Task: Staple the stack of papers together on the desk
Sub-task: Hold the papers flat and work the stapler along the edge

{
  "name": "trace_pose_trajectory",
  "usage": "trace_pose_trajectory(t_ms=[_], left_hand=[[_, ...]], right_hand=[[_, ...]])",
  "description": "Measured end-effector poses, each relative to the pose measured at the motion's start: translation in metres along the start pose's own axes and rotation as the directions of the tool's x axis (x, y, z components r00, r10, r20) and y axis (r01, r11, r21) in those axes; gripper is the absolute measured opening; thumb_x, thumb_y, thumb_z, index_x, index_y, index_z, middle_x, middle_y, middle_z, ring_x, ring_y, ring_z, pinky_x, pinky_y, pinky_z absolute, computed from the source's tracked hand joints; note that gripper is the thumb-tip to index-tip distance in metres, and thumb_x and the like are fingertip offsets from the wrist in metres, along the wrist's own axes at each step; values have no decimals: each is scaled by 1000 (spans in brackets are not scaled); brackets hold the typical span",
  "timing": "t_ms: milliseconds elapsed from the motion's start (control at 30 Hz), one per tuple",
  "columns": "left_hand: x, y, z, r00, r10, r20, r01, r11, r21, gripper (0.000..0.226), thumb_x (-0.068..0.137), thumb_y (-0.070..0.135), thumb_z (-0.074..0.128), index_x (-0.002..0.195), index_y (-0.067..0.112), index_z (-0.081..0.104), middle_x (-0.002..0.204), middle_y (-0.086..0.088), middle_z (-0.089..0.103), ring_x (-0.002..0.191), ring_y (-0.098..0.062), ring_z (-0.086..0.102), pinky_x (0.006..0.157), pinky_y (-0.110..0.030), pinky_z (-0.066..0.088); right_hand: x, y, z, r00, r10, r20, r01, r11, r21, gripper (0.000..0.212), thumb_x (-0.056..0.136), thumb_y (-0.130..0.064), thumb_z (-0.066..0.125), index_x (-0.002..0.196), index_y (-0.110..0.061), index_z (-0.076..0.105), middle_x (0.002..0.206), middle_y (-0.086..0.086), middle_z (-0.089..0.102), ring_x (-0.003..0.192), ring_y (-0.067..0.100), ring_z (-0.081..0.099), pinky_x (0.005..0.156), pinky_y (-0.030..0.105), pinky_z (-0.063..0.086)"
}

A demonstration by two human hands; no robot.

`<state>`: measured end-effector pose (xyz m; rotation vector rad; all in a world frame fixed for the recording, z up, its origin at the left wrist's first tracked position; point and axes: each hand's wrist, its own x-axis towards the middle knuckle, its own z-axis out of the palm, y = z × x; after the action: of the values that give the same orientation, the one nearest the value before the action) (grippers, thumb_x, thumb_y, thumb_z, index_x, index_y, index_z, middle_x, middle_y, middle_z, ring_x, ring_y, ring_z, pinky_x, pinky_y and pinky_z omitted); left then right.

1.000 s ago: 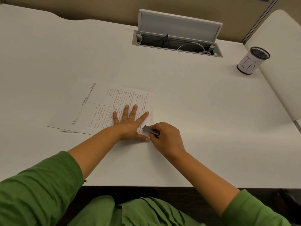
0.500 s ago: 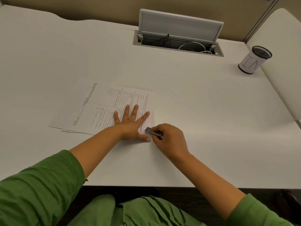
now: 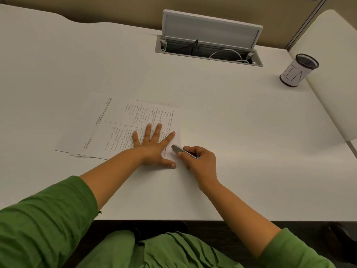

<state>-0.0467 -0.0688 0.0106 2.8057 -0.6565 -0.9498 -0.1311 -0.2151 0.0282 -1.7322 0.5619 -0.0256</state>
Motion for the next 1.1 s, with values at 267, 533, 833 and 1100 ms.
trace_pose_trajectory(t_ms=[267,533,833,1100], left_hand=[[0,-1,0,1000,5,2,-5,1000,-7,108,64,79,51,134,49,-27,144,2,-44,127,-25,-46,100,-61,-24],[1,0,0,1000,2,-1,-2,1000,-6,110,63,80,50,134,48,-28,145,1,-43,128,-26,-45,101,-61,-23],[0,0,0,1000,0,3,0,1000,5,108,65,78,49,134,48,-28,145,1,-44,128,-26,-45,101,-62,-22],[1,-1,-1,1000,1,21,-2,1000,18,109,66,78,50,132,48,-31,143,1,-46,127,-26,-46,101,-61,-23]], right_hand=[[3,6,-9,989,-141,36,145,965,-218,10,71,-25,74,77,-30,68,75,-22,64,70,-12,59,57,1,43],[2,5,0,917,-362,167,396,778,-487,17,77,-21,69,94,-19,70,89,-6,70,77,7,62,72,18,50],[0,8,8,999,-34,-25,33,999,-24,7,69,-36,76,70,-33,70,74,-17,70,71,4,65,63,21,55],[11,-3,-14,987,104,-119,-78,976,204,12,67,-32,79,72,-23,72,63,-12,69,49,3,56,47,16,48]])
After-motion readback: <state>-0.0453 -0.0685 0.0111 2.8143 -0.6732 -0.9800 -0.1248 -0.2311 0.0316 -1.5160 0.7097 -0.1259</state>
